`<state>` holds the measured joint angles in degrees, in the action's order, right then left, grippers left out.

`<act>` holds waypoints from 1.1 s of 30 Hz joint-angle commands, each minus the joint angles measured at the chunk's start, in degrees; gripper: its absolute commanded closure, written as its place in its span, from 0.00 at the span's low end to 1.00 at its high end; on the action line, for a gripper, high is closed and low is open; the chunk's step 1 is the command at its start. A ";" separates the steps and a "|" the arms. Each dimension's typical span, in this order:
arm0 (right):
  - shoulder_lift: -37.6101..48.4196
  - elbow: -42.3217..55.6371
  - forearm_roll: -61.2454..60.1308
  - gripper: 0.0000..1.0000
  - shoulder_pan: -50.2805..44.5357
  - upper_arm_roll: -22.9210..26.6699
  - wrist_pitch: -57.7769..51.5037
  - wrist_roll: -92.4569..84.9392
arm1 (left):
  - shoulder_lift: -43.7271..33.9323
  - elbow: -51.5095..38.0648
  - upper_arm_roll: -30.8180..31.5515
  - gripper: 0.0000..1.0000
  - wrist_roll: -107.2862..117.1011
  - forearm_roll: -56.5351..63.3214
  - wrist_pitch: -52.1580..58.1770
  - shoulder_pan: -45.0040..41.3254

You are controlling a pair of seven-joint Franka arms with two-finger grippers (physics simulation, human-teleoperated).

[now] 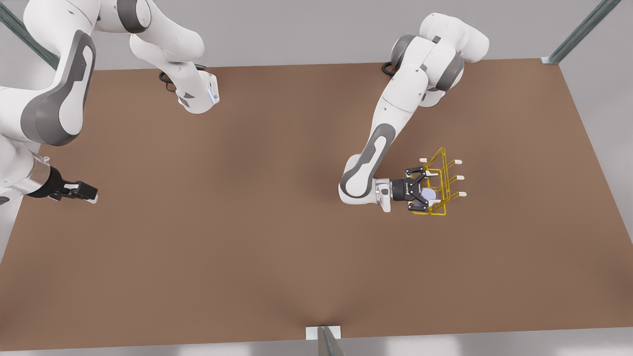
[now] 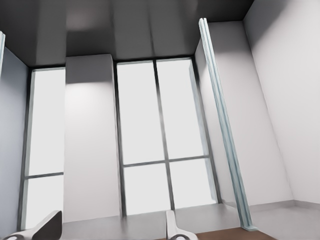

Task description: Place the cup on the cup holder

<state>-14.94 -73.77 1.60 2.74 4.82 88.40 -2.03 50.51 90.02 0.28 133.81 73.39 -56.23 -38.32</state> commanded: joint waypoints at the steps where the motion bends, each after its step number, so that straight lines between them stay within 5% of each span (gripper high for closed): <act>1: 0.09 0.03 -0.01 0.00 -0.01 0.02 -0.07 -0.16 | -0.06 -0.02 -0.01 0.00 1.01 0.00 0.07 0.00; 5: 0.00 0.03 -0.01 0.00 -0.10 0.02 0.02 -0.16 | -4.89 -0.89 1.12 0.00 -9.68 -2.81 -0.02 -0.09; 10: 0.00 0.03 -0.01 0.00 -0.10 -0.07 -0.07 -0.16 | -10.87 -21.90 1.57 0.00 -67.00 -37.78 -16.10 7.55; 13: 0.00 0.03 -0.01 0.00 -0.10 -0.07 -0.07 -0.16 | -18.51 -23.13 1.74 0.00 -103.65 -62.93 -24.54 18.19; 15: 0.00 0.03 -0.01 0.00 -0.10 -0.07 0.02 -0.16 | -27.56 -19.19 2.53 0.00 -126.06 -69.35 -27.96 24.96; 19: 0.00 0.03 -0.01 0.00 -0.10 -0.07 -0.07 -0.16 | -39.78 -16.10 3.94 0.00 -131.17 -67.77 -29.46 32.25; 33: 0.00 0.03 -0.01 0.00 -0.01 -0.07 -0.07 -0.16 | -35.04 -16.89 5.35 0.00 -135.92 -67.68 -29.90 32.78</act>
<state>-15.01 -73.77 1.62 2.73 4.73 88.39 -2.16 15.47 73.16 5.62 35.09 5.67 -85.57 -5.53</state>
